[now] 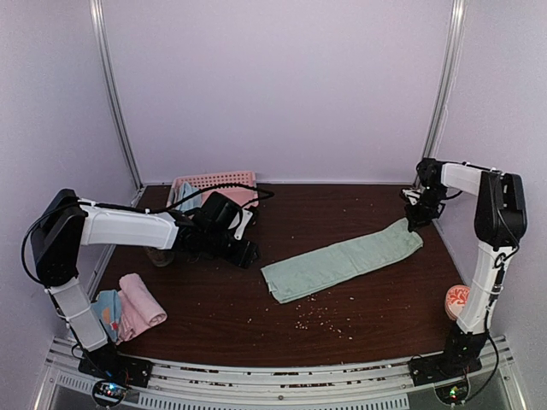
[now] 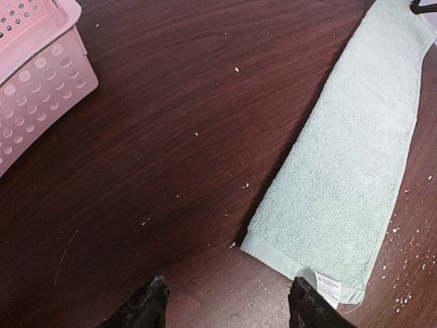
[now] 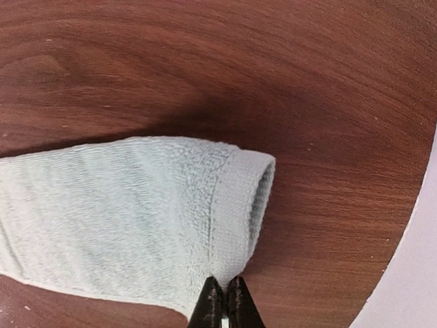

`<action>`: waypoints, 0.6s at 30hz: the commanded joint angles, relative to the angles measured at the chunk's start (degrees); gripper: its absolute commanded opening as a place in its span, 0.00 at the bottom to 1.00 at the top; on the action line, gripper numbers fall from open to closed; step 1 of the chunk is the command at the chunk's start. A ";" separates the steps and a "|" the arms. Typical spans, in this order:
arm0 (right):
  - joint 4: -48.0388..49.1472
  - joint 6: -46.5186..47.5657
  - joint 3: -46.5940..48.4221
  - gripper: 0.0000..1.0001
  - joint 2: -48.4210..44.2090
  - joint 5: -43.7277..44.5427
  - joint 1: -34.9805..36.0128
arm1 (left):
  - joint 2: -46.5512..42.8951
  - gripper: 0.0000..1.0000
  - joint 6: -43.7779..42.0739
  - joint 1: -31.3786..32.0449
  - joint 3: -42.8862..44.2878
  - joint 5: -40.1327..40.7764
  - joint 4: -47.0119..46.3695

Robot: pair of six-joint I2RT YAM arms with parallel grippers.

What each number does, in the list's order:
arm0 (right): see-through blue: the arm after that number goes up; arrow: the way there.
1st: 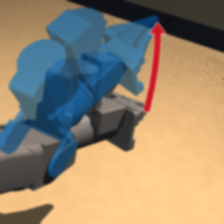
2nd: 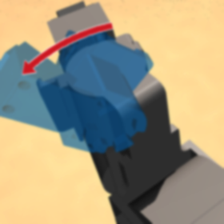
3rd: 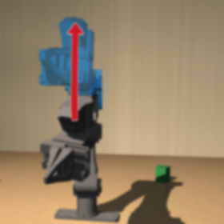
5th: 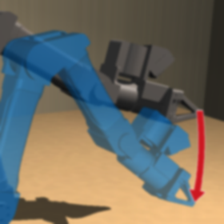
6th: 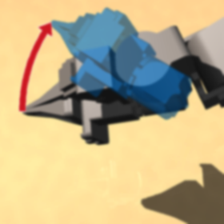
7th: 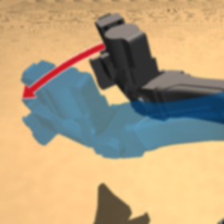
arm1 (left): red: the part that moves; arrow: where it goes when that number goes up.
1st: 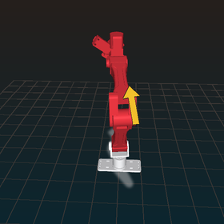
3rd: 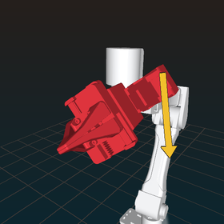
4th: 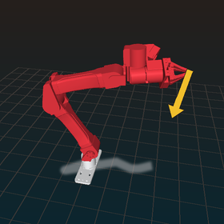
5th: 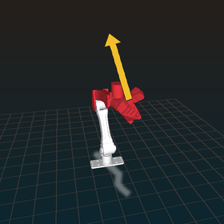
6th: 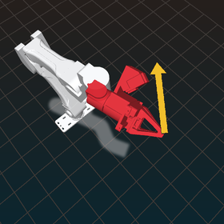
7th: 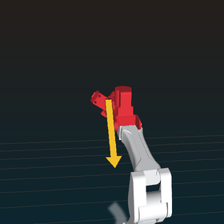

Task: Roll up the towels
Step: Pick up the towel from the center of the board, then fold the towel at the center of the board.

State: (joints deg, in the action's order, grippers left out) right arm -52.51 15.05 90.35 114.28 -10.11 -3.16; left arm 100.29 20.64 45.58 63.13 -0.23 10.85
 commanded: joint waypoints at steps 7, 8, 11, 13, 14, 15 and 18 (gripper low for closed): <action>-6.46 1.21 -2.44 0.00 -6.16 -15.33 7.00 | 0.17 0.62 0.29 0.00 -0.35 -0.30 -1.36; -6.61 1.10 -2.45 0.00 -6.23 -16.07 7.66 | 0.17 0.62 0.47 -0.05 -0.42 -0.17 -1.44; -7.05 0.86 -2.37 0.00 -6.03 -17.87 9.76 | 0.00 0.62 0.92 -0.06 -0.47 -0.14 -1.55; -7.24 0.94 -2.39 0.00 -5.74 -18.23 11.56 | -0.08 0.62 1.05 -0.06 -0.47 -0.12 -1.54; -7.19 0.88 -2.41 0.00 -5.58 -18.12 12.46 | -0.14 0.62 1.13 -0.06 -0.51 -0.12 -1.54; -7.05 0.75 -2.53 0.00 -5.40 -18.13 13.70 | -0.20 0.62 1.15 -0.06 -0.55 -0.08 -1.54; -6.50 0.40 -2.85 0.00 -4.62 -18.55 16.43 | -0.36 0.62 1.31 0.02 -0.72 -0.05 -1.30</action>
State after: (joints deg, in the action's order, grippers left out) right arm -58.50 15.27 88.38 109.49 -26.63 10.04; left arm 100.29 21.21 45.58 63.11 -0.21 10.83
